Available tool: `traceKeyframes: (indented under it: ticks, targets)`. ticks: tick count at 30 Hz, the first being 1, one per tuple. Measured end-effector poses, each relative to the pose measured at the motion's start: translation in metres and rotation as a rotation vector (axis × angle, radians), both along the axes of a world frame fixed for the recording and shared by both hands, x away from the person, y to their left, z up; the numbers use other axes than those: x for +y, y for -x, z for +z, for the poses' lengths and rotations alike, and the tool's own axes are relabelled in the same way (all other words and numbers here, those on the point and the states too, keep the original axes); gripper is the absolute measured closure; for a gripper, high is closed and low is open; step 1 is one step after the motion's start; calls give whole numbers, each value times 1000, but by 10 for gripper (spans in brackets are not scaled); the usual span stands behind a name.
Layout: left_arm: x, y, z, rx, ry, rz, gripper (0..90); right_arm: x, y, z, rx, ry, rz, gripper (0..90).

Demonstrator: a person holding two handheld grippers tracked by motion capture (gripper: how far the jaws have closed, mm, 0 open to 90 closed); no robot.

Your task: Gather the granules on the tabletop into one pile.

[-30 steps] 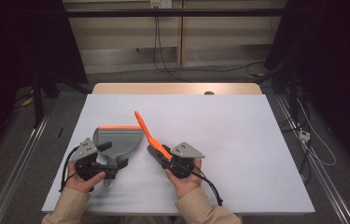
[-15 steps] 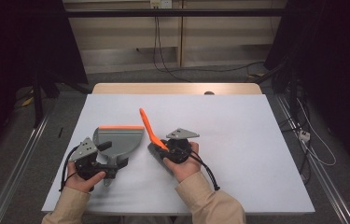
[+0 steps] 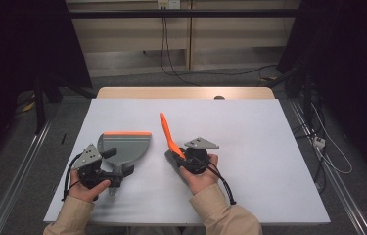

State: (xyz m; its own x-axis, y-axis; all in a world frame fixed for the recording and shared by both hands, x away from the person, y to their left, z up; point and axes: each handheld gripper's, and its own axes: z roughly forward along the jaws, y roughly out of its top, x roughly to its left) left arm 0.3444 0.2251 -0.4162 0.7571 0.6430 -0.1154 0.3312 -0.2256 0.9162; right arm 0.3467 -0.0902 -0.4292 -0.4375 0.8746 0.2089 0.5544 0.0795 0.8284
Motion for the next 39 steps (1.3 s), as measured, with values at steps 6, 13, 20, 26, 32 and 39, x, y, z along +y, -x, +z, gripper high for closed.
traceKeyframes:
  ticks: [6,13,20,26,32,39]
  targets:
    - [-2,0,0,0,1,-2,54,-14,7,-1,-1,1,-46,712]
    - [-2,0,0,0,-4,-3,54,-26,12,-1,3,-8,-81,712]
    - [-3,0,0,2,0,-3,54,-30,10,1,17,-71,-70,713]
    - [-1,0,1,3,1,-2,54,-30,0,19,-30,-117,-47,713]
    - [0,-1,0,4,0,3,54,-27,-22,28,-72,-78,-27,714]
    - [1,-3,-1,11,3,9,54,-1,-55,21,-103,-28,24,713]
